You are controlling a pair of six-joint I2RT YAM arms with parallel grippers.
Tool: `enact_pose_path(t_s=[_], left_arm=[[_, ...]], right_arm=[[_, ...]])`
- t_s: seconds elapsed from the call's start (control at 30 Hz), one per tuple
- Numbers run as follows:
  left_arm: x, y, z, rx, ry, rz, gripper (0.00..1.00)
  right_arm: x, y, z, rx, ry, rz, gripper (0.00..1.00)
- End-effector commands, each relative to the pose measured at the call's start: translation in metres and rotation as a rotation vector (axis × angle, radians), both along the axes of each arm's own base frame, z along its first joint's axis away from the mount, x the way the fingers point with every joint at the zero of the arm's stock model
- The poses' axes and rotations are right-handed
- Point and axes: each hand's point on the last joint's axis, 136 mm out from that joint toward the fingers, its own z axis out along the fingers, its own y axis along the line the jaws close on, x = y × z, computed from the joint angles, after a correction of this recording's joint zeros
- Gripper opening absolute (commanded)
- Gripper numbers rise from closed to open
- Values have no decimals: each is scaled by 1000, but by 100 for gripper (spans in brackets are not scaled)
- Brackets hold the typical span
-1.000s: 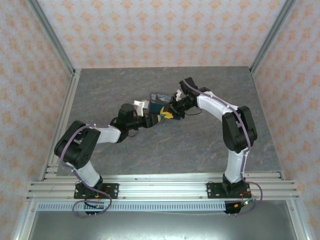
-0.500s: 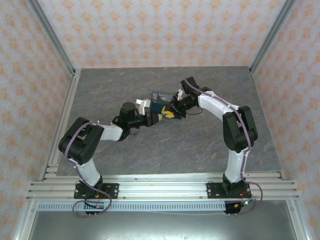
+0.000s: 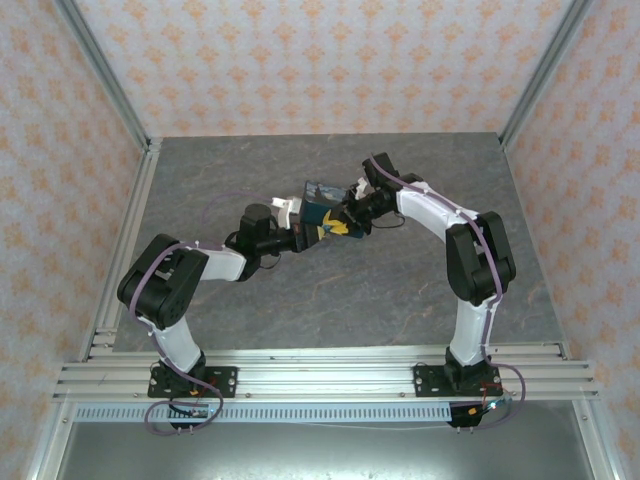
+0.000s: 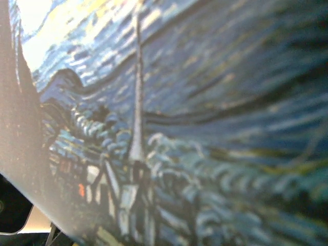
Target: Unlock the padlock with the key
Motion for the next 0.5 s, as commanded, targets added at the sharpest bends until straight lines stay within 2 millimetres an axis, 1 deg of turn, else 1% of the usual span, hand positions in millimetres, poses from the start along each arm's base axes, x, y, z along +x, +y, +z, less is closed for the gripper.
enact_pose_path(t_s=[0.0,0.23,0.47], left_arm=[[3,-14,20,-24,-64,-31,16],[4,-18,20,-27,-64,-38,14],[5,-22,22,-35,-63,-51,1]], right_arm=[[-10,10,-1,47,60,20,0],[-11,10,-3,47,64,21,0],[-12,9,-5,44,71,21,0]])
